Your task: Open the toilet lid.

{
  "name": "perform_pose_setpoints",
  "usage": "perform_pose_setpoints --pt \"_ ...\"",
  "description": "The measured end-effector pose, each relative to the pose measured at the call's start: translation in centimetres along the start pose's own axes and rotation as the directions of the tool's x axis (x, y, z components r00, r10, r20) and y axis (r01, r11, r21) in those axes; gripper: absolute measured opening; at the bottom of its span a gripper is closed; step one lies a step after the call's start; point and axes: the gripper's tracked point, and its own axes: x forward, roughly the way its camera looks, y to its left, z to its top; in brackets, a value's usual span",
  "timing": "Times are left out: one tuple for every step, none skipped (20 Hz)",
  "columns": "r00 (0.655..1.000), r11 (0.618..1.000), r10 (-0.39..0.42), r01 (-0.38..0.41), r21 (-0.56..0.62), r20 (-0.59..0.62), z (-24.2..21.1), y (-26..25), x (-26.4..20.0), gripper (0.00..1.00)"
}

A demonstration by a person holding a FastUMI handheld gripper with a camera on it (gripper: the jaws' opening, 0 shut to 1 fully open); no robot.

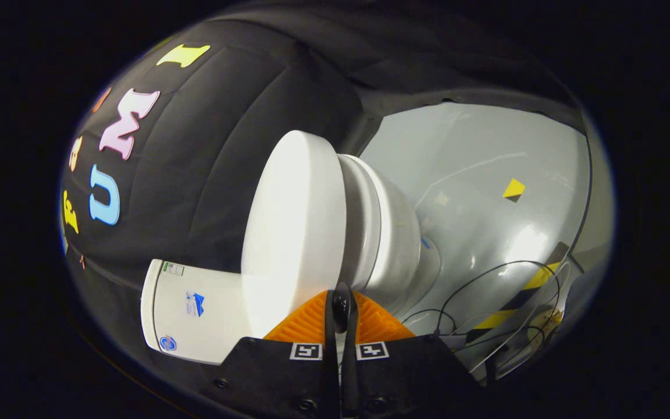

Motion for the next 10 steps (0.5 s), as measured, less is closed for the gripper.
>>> perform_pose_setpoints --pt "1.000 1.000 -0.002 0.002 -0.024 0.009 0.3 0.6 -0.3 0.06" --pt "1.000 0.999 -0.004 0.005 -0.054 0.016 0.5 1.2 -0.7 0.07" --pt "1.000 0.996 -0.008 0.011 -0.090 0.025 0.7 1.8 -1.0 0.07" --pt "0.999 0.992 -0.014 0.018 -0.128 0.035 0.8 2.4 -1.4 0.07" --pt "0.999 0.987 -0.017 0.024 -0.161 0.047 1.1 3.2 -1.9 0.07" --pt "0.998 0.982 -0.020 0.030 -0.187 0.060 1.3 4.0 -2.3 0.07" --pt "0.997 0.977 -0.025 0.040 -0.210 0.072 1.4 4.6 -2.7 0.07" --pt "0.996 0.971 -0.033 0.052 -0.233 0.085 1.5 5.4 -3.0 0.07" --pt "0.995 0.963 -0.039 0.063 -0.262 0.097 1.6 6.2 -3.6 0.07" --pt "0.993 0.953 -0.039 0.071 -0.294 0.111 1.5 7.3 -4.2 0.06"
